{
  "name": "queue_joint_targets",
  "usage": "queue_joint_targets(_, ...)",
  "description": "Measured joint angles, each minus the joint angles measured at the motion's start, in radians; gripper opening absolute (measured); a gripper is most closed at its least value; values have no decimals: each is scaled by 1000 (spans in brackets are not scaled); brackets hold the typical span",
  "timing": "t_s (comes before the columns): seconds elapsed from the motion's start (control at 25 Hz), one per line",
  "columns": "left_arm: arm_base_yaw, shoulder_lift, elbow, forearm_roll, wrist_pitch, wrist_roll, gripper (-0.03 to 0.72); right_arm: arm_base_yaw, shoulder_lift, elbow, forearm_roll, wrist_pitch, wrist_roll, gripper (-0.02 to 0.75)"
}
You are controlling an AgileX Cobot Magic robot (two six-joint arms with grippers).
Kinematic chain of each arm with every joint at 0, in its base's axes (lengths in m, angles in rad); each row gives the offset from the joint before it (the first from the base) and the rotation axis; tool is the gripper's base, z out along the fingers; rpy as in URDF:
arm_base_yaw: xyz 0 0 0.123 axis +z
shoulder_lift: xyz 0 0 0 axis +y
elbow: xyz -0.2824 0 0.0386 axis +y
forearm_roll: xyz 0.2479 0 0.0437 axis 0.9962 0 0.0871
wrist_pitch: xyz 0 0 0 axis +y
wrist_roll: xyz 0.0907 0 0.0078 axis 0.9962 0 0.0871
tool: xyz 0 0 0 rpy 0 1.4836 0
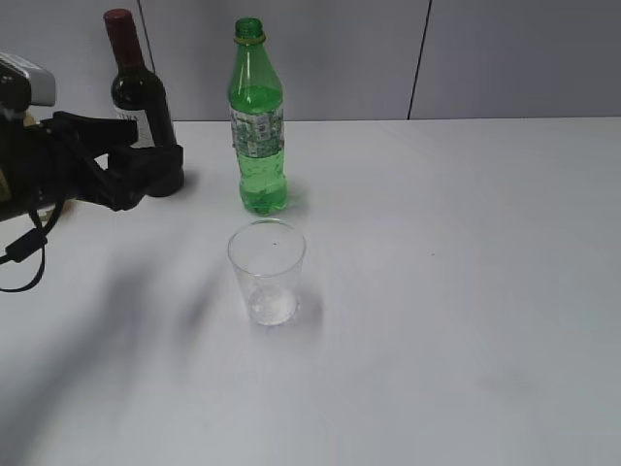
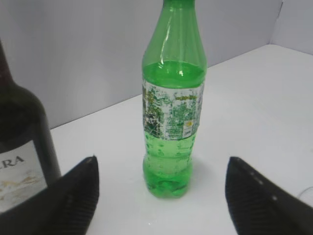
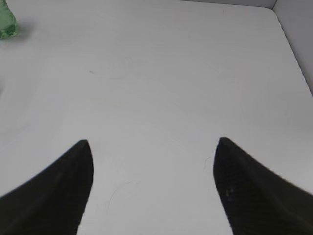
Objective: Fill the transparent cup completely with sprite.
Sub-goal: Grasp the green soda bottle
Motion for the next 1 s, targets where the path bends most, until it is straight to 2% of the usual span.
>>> queue_joint_targets(0.2, -23, 86, -76, 27, -3, -34, 665, 0, 0, 0, 0, 0, 0, 584)
queue_joint_targets(1.0, -107, 370, -383, 26, -15, -47, 667, 0, 0, 0, 0, 0, 0, 585)
